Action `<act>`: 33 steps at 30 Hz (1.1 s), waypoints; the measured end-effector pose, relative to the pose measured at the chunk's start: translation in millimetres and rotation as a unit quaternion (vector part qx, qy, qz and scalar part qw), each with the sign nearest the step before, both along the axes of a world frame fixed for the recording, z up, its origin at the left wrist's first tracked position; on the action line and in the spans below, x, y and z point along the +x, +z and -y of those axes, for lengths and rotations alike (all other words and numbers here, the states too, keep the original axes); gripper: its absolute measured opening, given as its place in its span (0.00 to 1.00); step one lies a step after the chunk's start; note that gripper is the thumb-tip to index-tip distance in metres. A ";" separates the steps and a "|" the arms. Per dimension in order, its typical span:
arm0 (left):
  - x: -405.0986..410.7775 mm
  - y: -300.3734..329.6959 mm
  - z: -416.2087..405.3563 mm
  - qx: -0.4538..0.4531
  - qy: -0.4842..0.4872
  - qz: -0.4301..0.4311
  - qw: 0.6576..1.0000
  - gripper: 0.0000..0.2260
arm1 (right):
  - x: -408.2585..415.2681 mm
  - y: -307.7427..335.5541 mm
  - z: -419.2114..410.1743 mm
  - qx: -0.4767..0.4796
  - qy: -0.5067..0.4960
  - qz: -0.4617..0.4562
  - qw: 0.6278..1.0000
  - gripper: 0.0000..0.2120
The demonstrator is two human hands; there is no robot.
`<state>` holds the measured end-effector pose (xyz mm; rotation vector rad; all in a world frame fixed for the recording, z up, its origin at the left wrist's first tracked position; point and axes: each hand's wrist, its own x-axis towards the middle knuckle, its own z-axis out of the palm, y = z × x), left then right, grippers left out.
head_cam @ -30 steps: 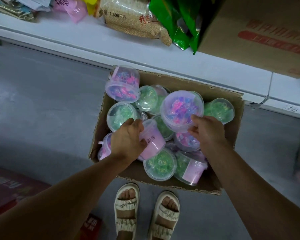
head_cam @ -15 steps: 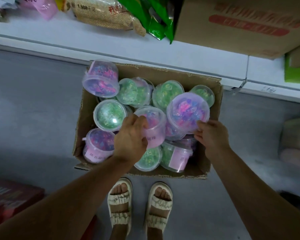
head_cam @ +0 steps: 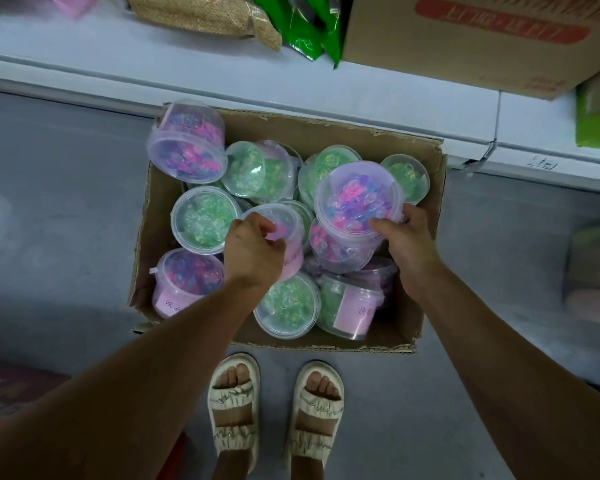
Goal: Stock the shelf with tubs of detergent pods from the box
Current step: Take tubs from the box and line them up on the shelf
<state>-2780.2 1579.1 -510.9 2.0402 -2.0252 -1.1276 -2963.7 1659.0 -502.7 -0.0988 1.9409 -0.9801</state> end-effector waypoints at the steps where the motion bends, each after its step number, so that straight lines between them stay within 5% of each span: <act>1: -1.1 -0.1 1.8 0.003 0.016 0.005 1.000 0.06 | 0.4 -3.3 0.2 -0.007 0.001 0.016 1.000 0.24; 5: -2.1 -2.7 4.2 0.019 0.078 -0.002 0.997 0.07 | 2.3 -9.3 3.0 -0.013 0.020 0.081 0.996 0.34; 7: -3.0 -3.0 2.5 0.019 0.114 0.016 0.993 0.07 | 1.0 -9.4 3.2 -0.014 0.014 0.108 0.994 0.29; 10: -0.8 -3.2 0.3 0.131 0.253 0.060 0.957 0.33 | -0.7 -11.7 1.9 -0.021 0.016 0.101 0.995 0.24; 12: 4.0 -7.7 0.2 0.219 0.341 -0.022 0.914 0.38 | 0.2 -13.3 1.8 -0.026 0.018 0.088 0.996 0.24; 14: 9.6 -13.4 -2.7 0.292 0.349 -0.105 0.884 0.33 | 1.7 -15.4 1.7 -0.026 0.017 0.068 0.997 0.26; 22: 18.2 -18.7 -5.7 0.333 0.297 -0.196 0.873 0.19 | 0.4 -20.1 -1.2 -0.030 0.033 0.044 0.998 0.29; 27: 19.1 -13.0 -4.4 0.365 0.325 -0.215 0.845 0.23 | 3.5 -9.6 1.6 -0.008 0.061 0.054 0.997 0.32; 33: 17.0 -2.8 -3.3 0.330 0.313 -0.219 0.863 0.25 | 6.7 6.0 4.6 0.006 0.037 0.030 0.999 0.39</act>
